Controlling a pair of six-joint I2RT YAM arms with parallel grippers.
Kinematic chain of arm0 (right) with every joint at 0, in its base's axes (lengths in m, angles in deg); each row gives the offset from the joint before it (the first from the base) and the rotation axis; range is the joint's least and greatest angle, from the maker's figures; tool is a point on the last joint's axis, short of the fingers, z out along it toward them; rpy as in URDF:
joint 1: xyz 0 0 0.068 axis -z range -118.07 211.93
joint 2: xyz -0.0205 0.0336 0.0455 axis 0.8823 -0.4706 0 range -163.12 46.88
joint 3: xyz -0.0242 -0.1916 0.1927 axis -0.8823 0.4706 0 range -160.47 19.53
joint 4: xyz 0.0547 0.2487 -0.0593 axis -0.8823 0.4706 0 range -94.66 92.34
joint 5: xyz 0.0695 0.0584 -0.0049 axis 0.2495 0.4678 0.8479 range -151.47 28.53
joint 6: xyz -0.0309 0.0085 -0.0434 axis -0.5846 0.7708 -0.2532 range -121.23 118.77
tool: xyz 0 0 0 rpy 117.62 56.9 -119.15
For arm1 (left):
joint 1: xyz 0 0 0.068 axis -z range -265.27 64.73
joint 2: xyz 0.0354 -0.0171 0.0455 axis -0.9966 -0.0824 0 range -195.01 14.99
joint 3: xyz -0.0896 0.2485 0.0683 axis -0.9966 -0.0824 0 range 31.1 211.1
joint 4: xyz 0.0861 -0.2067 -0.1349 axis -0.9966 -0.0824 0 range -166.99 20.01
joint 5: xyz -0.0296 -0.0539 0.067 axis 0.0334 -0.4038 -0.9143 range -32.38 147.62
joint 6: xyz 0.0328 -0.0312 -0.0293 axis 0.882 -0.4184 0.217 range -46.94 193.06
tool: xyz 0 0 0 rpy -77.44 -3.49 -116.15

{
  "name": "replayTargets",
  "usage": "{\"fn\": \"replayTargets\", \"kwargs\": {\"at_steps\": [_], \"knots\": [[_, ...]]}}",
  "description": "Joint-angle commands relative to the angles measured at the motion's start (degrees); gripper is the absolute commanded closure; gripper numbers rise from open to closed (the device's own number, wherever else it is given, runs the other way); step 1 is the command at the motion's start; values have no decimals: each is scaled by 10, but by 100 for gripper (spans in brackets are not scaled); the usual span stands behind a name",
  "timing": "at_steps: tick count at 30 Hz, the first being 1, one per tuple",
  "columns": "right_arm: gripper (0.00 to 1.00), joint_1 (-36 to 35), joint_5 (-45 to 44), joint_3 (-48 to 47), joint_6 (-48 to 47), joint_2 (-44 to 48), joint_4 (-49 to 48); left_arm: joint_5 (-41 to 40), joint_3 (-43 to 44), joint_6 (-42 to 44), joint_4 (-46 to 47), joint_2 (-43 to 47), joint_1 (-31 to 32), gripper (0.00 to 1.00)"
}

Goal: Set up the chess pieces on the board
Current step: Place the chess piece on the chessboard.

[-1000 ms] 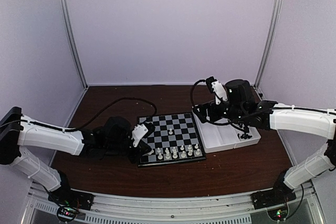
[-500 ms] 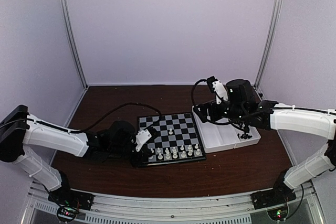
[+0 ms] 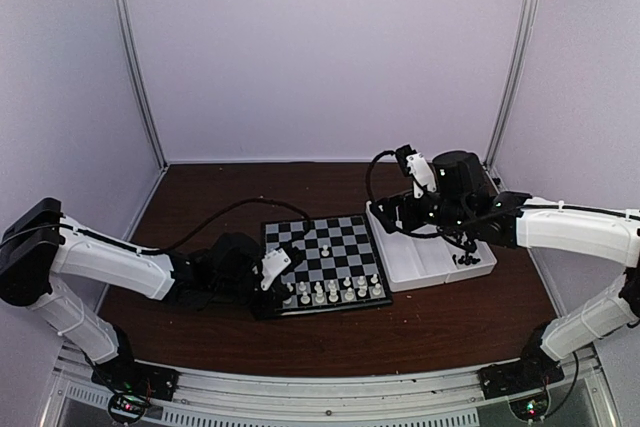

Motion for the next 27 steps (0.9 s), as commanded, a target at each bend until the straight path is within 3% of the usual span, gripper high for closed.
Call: {"fn": "replayTargets", "kwargs": {"at_steps": [1,27], "knots": [[0,4,-5,6,5,12,-8,-9,17,9,34,-8,4,100],[0,7,-4,9,5,18,-7,5,28,1,23,-31,3,99]]}}
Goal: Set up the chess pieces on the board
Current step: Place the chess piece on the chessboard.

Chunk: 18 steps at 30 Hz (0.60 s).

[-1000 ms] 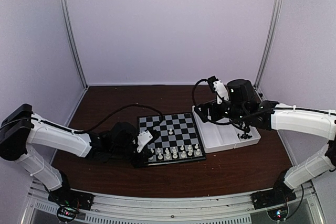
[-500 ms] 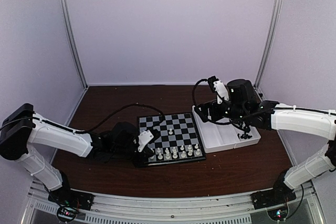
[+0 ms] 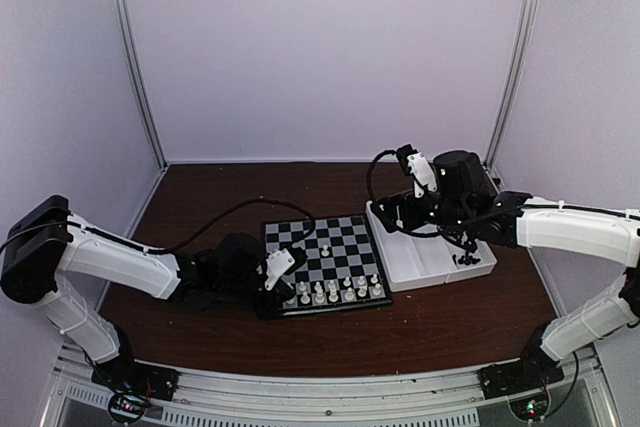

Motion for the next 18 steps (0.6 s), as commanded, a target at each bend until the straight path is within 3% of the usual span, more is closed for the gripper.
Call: {"fn": "replayTargets", "kwargs": {"at_steps": [1,12,18], "knots": [[0,4,-4,10,4,19,-8,5,19,1,11,-9,2,97],[0,7,0,14,7,17,-13,5,25,-3,-2,-6,2,79],[0,7,3,15,8,15,-17,5,30,-5,-9,-5,2,76]]}}
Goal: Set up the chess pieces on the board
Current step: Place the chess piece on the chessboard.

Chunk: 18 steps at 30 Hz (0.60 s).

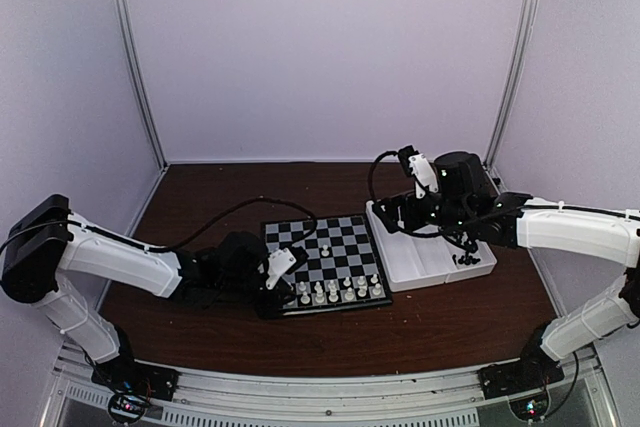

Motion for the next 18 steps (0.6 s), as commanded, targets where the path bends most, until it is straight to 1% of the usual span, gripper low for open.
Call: {"fn": "replayTargets", "kwargs": {"at_steps": [1,6,9,11,14,18], "knots": [[0,3,3,9,7,15,-14,1,20,-2,3,3,2,76],[0,4,3,9,6,15,-13,-11,31,-3,-26,45,3,73],[0,4,5,10,8,13,-14,-22,41,-1,-51,72,3,69],[0,4,8,9,10,11,-16,-32,53,-2,-76,81,2,64],[0,4,11,9,11,9,-19,-42,93,-6,-122,74,2,58],[0,4,9,8,11,14,-17,-35,162,-12,-180,36,2,56]]}}
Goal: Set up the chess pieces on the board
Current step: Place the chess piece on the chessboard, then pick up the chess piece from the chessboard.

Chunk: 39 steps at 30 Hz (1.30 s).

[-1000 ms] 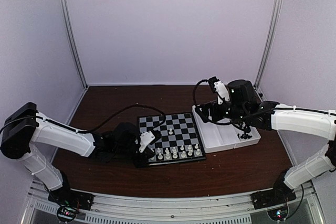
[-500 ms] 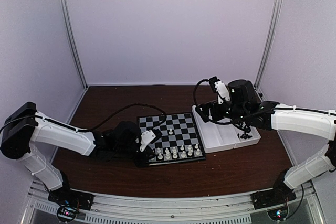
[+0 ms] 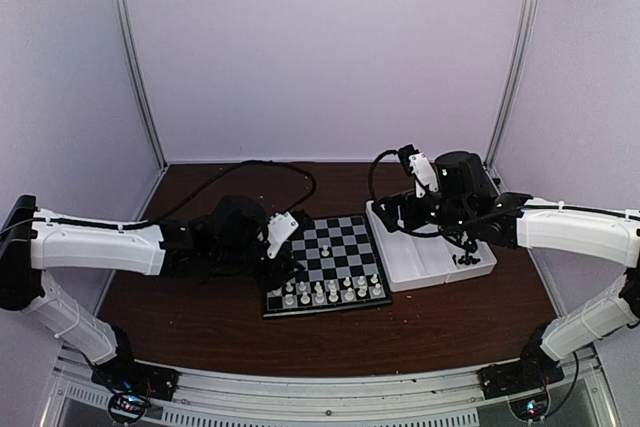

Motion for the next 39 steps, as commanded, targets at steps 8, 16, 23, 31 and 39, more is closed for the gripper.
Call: {"fn": "replayTargets", "kwargs": {"at_steps": [8,16,23,31,39], "knots": [[0,4,-7,18,11,40,4,22,140,-15,-92,-97,-14,47],[0,8,-95,33,24,82,31,67,198,-12,-86,-170,-39,45],[0,14,-176,57,43,136,50,91,253,-18,-96,-232,-58,39],[0,21,-192,80,46,173,54,100,318,-29,-125,-297,-72,42],[0,24,-194,85,44,180,55,107,369,-34,-149,-346,-81,53]]}}
